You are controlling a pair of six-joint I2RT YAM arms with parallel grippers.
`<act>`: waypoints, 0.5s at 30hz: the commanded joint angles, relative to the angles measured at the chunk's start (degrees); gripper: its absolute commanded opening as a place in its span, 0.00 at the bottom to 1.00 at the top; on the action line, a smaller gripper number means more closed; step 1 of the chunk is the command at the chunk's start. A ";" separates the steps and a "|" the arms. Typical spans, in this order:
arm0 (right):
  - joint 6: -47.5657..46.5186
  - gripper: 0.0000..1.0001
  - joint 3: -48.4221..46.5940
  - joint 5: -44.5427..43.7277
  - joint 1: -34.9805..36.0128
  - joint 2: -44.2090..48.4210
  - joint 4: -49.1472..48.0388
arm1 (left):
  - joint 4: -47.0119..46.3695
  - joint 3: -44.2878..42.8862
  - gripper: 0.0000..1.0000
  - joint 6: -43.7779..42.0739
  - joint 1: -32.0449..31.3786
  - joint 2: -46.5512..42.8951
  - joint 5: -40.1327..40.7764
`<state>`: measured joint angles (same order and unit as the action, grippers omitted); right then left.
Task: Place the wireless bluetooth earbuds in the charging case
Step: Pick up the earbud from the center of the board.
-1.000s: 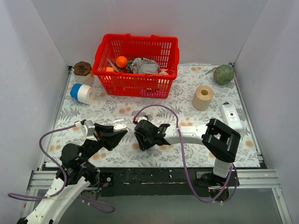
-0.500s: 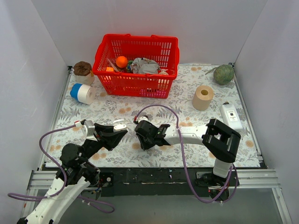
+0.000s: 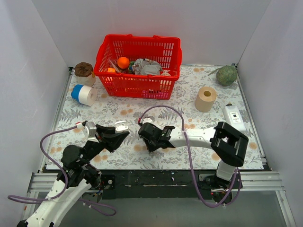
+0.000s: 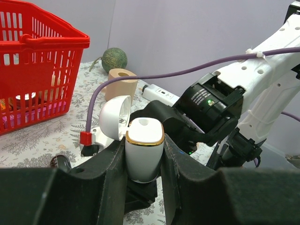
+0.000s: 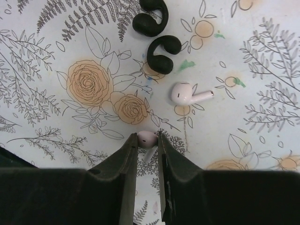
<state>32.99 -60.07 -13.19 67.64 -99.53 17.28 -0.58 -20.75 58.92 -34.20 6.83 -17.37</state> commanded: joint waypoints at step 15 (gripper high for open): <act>-17.16 0.01 -32.80 -21.43 -0.05 17.17 17.60 | -24.35 -5.87 0.00 -4.07 0.27 19.17 0.84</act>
<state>22.96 -81.60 -26.24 67.64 -84.71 28.47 -13.78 -22.92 57.39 -34.20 20.49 -17.06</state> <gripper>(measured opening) 0.271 0.273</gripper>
